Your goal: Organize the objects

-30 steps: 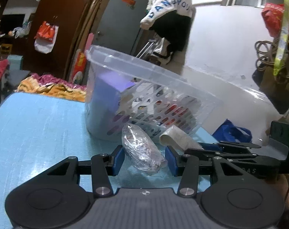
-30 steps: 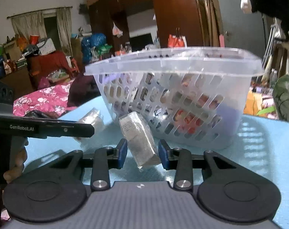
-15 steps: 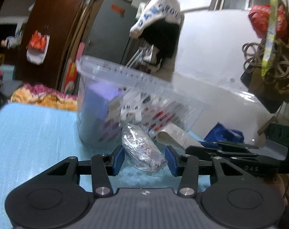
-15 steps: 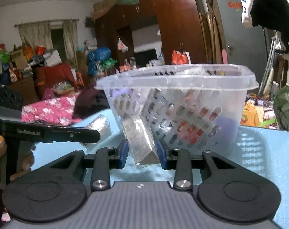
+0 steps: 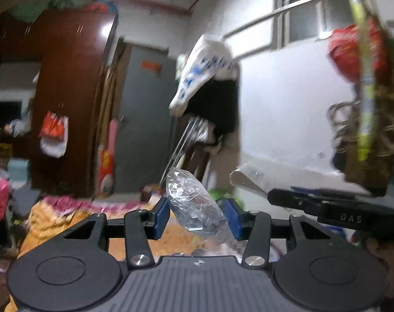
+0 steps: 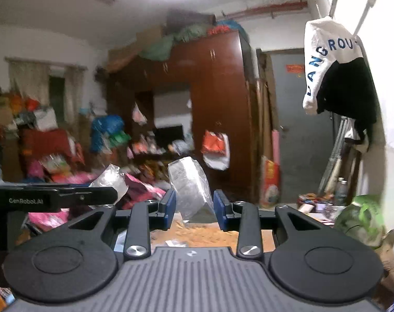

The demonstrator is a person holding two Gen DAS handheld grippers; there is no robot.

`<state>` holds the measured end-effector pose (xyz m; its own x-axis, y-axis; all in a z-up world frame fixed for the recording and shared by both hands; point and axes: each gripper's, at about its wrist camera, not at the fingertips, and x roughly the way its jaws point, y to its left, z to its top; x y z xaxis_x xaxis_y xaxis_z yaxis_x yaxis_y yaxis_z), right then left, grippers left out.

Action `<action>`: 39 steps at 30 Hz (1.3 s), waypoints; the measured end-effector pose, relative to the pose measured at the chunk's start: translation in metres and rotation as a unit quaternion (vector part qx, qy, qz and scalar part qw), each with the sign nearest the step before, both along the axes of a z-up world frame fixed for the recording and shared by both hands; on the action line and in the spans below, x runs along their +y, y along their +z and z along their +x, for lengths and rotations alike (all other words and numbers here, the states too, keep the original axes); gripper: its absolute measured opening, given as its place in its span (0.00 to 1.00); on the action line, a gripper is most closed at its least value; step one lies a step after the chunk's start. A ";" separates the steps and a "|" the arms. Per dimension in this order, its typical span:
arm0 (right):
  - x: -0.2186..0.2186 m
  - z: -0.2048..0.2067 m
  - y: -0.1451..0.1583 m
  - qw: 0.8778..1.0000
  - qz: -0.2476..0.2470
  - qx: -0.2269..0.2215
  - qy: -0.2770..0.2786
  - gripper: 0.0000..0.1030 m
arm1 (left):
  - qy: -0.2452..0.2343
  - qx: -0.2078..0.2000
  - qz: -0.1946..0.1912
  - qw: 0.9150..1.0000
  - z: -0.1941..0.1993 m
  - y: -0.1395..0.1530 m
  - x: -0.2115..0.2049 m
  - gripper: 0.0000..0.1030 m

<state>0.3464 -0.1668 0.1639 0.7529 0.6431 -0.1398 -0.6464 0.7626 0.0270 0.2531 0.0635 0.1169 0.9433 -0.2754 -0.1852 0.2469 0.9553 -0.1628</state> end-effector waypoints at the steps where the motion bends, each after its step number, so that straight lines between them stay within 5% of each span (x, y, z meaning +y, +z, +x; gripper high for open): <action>1: 0.008 0.011 0.000 1.000 -0.009 0.010 0.000 0.36 | 0.011 0.012 0.000 1.000 0.012 -0.005 0.000 0.50; 3: 0.023 0.029 -0.009 0.999 -0.030 0.027 -0.004 0.45 | 0.021 0.037 0.004 0.999 0.028 -0.017 0.002 0.57; 5: 0.031 0.046 -0.025 0.998 -0.047 0.048 -0.009 0.61 | 0.018 0.073 0.006 0.997 0.045 -0.034 0.002 0.79; 8: 0.031 0.050 -0.037 0.996 -0.045 0.073 -0.006 0.63 | 0.031 0.087 0.010 0.996 0.050 -0.047 0.004 0.79; 12: 0.013 0.027 -0.028 0.998 -0.029 0.046 -0.007 1.00 | 0.017 0.055 0.011 0.998 0.025 -0.038 0.007 0.89; 13: 0.008 0.020 -0.025 0.999 -0.028 0.032 -0.010 1.00 | 0.018 0.051 0.023 0.998 0.019 -0.033 0.006 0.99; 17: -0.009 -0.002 -0.013 0.999 -0.032 0.014 -0.025 1.00 | 0.005 0.049 0.042 0.998 0.003 -0.026 0.000 1.00; 23: -0.014 -0.028 -0.018 0.990 -0.052 -0.036 -0.122 1.00 | 0.066 0.060 0.095 0.991 -0.012 -0.025 -0.010 1.00; 28: -0.024 -0.019 -0.024 0.993 -0.072 0.010 -0.093 1.00 | 0.055 0.096 0.065 0.992 -0.005 -0.023 -0.003 1.00; 33: -0.036 -0.011 -0.030 0.990 -0.073 0.064 -0.100 1.00 | 0.106 0.075 0.106 0.986 -0.021 -0.021 -0.009 1.00; 39: -0.044 -0.018 -0.040 0.988 -0.090 0.072 -0.106 1.00 | 0.104 0.088 0.111 0.984 -0.027 -0.021 -0.011 1.00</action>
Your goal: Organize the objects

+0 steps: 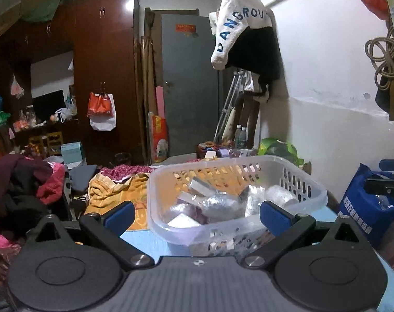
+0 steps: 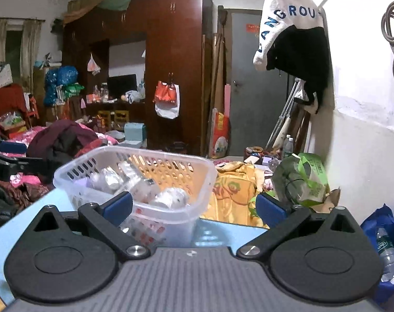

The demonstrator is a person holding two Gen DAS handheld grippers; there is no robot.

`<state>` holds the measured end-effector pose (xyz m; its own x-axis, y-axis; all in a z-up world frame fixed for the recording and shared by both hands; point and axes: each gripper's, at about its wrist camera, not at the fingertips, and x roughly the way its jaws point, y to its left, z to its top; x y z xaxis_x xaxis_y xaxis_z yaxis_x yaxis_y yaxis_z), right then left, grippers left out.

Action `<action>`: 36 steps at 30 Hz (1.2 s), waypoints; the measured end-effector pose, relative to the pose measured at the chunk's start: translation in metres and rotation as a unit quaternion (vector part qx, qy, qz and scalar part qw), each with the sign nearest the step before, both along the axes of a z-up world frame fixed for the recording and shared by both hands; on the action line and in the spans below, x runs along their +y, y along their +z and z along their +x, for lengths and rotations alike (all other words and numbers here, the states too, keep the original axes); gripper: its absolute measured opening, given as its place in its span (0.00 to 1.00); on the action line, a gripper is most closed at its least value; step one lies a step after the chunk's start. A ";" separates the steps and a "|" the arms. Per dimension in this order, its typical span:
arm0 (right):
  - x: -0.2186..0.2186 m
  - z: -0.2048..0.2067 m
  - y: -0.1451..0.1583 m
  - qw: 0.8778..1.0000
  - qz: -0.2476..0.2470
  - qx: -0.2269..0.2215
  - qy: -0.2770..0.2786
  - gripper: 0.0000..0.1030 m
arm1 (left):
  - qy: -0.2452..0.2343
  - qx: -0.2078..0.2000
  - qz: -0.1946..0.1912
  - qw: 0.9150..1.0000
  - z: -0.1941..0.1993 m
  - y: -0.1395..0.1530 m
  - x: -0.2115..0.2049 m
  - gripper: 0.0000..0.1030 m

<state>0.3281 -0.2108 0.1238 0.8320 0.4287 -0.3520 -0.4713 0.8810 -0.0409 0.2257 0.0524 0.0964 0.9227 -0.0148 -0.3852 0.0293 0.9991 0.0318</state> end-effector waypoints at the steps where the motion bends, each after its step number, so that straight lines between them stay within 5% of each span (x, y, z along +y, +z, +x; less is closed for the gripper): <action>1: 0.000 0.000 -0.001 1.000 0.001 0.003 0.000 1.00 | -0.001 0.000 0.000 1.000 0.000 0.000 0.000 1.00; 36: -0.012 0.001 -0.009 0.999 0.024 0.032 0.010 1.00 | -0.026 0.009 0.007 1.000 -0.012 -0.007 -0.015 1.00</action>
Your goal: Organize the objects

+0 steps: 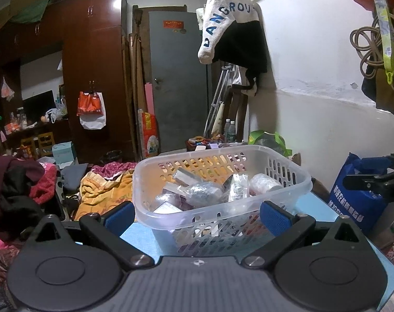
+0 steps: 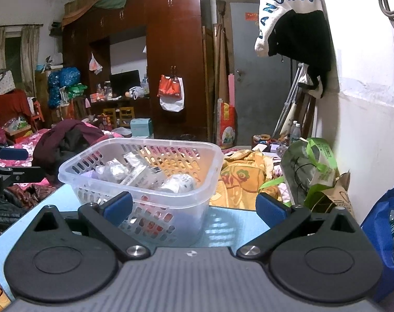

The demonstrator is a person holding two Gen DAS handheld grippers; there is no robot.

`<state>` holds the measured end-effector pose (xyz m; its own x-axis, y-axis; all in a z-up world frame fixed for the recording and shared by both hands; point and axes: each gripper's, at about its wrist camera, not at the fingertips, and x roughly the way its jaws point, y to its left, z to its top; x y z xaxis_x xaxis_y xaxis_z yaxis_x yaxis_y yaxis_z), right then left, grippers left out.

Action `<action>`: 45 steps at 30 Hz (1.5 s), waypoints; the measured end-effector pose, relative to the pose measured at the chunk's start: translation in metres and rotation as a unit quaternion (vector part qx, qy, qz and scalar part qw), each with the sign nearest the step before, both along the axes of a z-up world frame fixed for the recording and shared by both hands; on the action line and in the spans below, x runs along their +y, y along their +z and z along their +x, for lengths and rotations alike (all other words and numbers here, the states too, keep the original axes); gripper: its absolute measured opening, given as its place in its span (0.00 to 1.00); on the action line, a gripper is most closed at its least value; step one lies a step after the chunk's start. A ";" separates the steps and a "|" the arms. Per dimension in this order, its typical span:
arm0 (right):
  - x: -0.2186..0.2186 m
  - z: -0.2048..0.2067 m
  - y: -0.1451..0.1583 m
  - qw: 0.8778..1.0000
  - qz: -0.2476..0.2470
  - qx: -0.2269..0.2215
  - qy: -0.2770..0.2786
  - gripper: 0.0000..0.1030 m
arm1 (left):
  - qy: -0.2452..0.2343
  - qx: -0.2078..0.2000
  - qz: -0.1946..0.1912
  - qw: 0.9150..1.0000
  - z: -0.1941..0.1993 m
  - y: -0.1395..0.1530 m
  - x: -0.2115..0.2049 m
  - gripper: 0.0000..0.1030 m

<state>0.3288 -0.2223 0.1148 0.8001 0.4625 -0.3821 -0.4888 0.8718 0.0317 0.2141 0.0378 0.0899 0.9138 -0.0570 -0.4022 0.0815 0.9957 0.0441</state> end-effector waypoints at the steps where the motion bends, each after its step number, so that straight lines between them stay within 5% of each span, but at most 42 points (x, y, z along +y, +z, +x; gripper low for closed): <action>1: 0.000 0.000 0.000 1.000 0.000 0.000 0.000 1.00 | 0.000 0.000 0.000 1.000 0.000 0.000 0.000 1.00; 45: -0.010 0.001 -0.004 1.000 0.019 0.018 0.001 1.00 | -0.007 0.007 -0.004 1.000 0.002 -0.004 -0.003 1.00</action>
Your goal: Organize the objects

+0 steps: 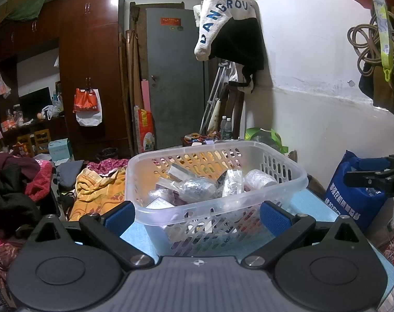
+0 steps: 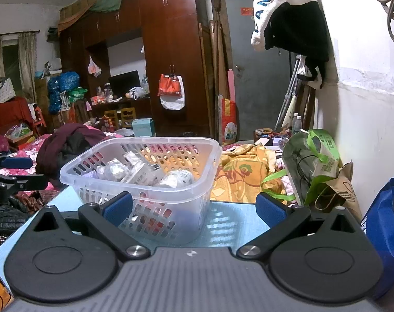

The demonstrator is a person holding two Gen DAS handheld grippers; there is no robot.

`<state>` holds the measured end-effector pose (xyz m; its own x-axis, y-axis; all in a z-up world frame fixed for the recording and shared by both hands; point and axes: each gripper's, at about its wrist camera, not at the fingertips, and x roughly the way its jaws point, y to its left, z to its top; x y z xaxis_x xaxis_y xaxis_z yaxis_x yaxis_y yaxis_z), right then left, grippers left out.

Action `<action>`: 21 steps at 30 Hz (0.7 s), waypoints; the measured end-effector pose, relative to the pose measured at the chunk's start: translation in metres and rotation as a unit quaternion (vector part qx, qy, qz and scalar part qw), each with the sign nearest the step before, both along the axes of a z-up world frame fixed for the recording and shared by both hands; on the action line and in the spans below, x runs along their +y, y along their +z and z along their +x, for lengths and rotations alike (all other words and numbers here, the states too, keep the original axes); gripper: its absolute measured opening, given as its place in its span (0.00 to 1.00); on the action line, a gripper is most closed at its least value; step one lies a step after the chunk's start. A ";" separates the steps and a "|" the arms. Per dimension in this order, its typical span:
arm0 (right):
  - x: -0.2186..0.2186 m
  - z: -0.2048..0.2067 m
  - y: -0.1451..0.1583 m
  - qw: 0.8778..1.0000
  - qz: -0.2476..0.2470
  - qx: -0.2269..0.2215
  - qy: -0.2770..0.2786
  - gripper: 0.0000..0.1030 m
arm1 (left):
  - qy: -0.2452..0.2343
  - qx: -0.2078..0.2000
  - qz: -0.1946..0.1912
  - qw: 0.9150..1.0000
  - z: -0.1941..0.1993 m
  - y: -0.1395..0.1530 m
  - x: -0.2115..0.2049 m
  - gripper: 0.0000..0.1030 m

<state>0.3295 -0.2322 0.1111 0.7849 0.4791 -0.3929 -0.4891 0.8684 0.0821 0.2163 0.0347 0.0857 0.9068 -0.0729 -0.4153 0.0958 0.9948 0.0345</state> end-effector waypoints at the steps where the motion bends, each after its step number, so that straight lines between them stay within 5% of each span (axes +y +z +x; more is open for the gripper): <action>1: 0.000 0.000 0.000 1.000 -0.001 0.000 0.000 1.00 | 0.001 0.000 0.000 1.000 0.000 0.000 0.000 1.00; 21: 0.002 -0.001 -0.001 1.000 -0.005 0.000 0.003 1.00 | -0.003 0.002 -0.003 1.000 0.001 -0.003 -0.003 1.00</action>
